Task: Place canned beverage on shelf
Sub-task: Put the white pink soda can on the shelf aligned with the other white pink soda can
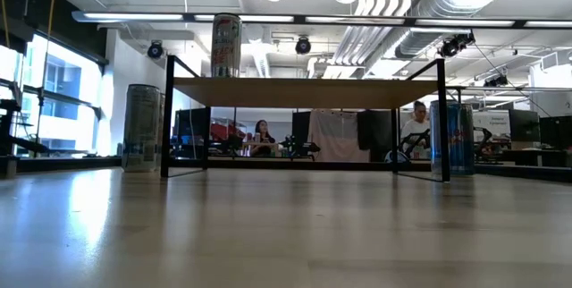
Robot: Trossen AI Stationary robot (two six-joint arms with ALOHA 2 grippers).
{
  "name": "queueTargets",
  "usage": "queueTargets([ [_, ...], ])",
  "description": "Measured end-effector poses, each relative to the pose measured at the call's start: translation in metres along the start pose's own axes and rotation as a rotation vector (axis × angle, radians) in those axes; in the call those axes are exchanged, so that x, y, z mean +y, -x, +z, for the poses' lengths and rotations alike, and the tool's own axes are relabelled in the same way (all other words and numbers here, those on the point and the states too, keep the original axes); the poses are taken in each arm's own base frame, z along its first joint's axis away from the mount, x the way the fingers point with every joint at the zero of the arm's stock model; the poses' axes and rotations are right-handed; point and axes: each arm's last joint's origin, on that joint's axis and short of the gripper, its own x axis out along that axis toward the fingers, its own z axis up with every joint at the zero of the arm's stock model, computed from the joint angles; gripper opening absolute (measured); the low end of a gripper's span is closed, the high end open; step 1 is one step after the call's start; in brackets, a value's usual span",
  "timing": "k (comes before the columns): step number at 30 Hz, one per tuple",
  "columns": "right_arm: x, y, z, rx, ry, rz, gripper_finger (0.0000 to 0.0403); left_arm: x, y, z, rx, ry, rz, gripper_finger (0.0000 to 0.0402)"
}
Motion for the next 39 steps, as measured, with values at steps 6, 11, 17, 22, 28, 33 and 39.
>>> queueTargets([
  [6,0.012,0.001,-0.001,-0.051,-0.093,0.045,0.0398,0.009,-0.024,-0.028,0.289,-0.004,0.052,0.0219],
  [11,0.018,0.002,-0.006,-0.065,-0.086,0.03,0.0398,0.015,-0.03,-0.041,0.418,-0.003,0.1,0.0246],
  [17,0.021,0.003,-0.008,-0.093,-0.013,-0.003,0.0398,0.021,-0.03,-0.043,0.405,0.105,0.188,0.025],
  [22,0.021,0.003,-0.009,-0.089,0.053,-0.003,0.0398,0.022,-0.033,-0.037,0.353,0.056,0.189,0.025],
  [28,0.021,0.003,-0.009,-0.08,0.146,0.004,0.0398,0.022,-0.041,-0.018,0.302,0.194,0.167,0.0251],
  [33,0.02,0.003,-0.01,-0.071,0.204,-0.005,0.0398,0.017,-0.045,-0.006,0.262,0.241,0.088,0.0268],
  [39,0.017,0.002,-0.014,-0.024,0.237,-0.037,0.0398,0.01,-0.051,0.008,0.247,0.276,-0.021,0.0321],
])
